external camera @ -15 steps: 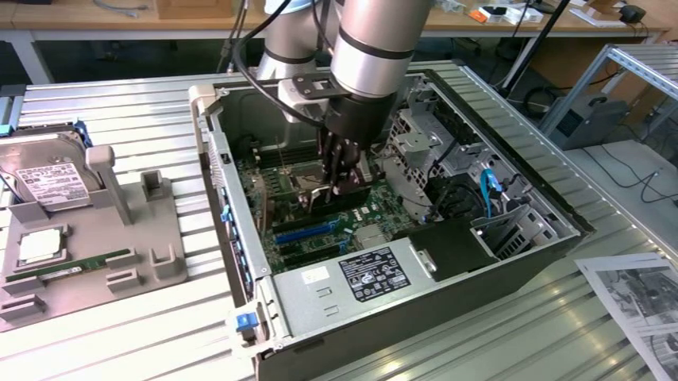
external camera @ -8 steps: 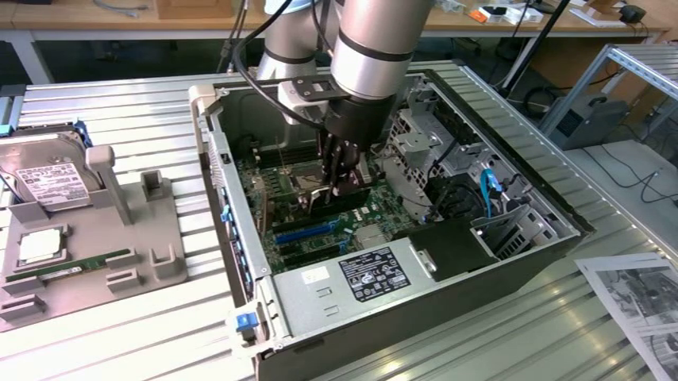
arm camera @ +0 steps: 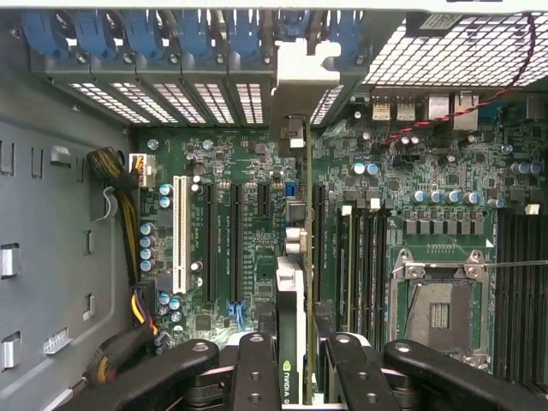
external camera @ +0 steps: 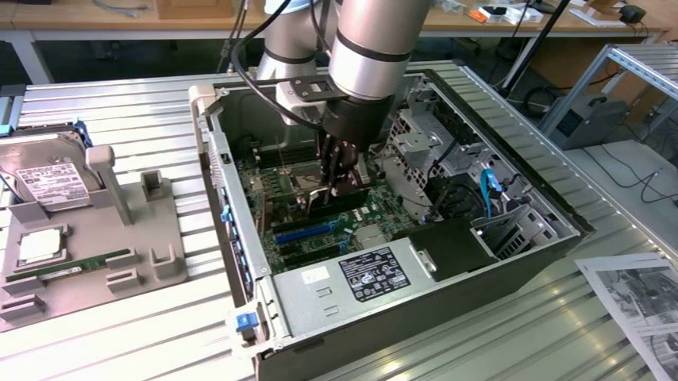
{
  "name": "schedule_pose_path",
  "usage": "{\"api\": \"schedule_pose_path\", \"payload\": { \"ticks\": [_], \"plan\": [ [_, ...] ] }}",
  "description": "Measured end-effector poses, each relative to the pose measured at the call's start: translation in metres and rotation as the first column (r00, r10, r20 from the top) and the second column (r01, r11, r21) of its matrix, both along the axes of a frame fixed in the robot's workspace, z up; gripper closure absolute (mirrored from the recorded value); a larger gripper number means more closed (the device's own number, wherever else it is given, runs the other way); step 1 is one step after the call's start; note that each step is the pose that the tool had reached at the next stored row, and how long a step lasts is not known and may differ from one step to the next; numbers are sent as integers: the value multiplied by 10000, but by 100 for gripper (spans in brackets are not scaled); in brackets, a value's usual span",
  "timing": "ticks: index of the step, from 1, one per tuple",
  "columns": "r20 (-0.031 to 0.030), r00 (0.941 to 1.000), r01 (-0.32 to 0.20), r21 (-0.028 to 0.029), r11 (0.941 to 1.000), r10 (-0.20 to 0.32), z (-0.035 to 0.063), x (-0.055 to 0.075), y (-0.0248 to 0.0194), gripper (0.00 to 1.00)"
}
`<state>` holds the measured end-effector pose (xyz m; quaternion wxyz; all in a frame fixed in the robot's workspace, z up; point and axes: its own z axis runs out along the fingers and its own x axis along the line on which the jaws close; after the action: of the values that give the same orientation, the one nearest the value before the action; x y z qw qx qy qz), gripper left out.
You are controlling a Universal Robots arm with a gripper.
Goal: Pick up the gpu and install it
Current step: 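Insert the gpu into the slot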
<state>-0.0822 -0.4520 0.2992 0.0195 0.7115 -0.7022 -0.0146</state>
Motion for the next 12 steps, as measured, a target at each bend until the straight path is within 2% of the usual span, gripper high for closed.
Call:
{"api": "schedule_pose_path", "payload": {
  "ticks": [12],
  "plan": [
    [0,10000,1,0,10000,-1,-79,-2,0,73]
  ]
}}
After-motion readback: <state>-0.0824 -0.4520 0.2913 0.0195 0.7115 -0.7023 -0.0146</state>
